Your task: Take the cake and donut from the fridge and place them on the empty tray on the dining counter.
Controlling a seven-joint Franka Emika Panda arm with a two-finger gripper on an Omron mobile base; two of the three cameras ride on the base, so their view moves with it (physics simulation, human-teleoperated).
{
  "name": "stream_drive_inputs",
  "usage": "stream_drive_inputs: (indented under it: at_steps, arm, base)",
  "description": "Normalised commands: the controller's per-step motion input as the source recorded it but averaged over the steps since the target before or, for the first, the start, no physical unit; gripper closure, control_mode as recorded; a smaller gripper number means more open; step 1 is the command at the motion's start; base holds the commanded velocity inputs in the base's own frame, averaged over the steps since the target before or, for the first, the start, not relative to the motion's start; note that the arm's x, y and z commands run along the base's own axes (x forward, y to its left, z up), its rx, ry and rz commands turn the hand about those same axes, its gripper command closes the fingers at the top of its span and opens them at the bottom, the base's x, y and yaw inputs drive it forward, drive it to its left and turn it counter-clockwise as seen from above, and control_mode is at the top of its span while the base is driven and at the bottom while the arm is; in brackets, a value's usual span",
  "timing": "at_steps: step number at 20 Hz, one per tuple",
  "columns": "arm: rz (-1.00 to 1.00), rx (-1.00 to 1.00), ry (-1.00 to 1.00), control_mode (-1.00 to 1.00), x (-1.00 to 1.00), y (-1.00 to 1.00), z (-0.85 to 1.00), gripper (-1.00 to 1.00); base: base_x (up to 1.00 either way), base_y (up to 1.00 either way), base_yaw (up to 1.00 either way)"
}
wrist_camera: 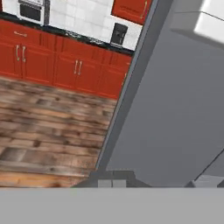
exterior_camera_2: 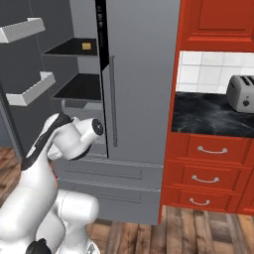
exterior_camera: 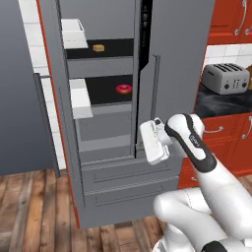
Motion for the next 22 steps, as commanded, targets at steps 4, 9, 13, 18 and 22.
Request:
stream_drive_inputs:
  at_steps: [4, 9, 13, 18, 22]
  arm:
    - [-0.14, -0.44, -0.03, -1.00, 0.01, -0.28, 0.26, 1.00]
    - [-0.14, -0.44, -0.02, -1.00, 0.06, -0.41, 0.20, 1.00]
    - [-0.24, -0.40, -0.04, -1.00, 0.05, -0.47, 0.21, 1.00]
    - [-0.25, -0.34, -0.07, -1.00, 0.10, -0.46, 0.29, 1.00]
    - [-0.14, -0.35, -0.09, -1.00, 0.24, -0.34, 0.31, 1.00]
  base:
    - [0.00, 0.00, 0.00]
    - [0.00, 0.00, 0.00]
    - [0.00, 0.00, 0.00]
    - [0.00, 0.00, 0.00]
    - [0.00, 0.00, 0.00]
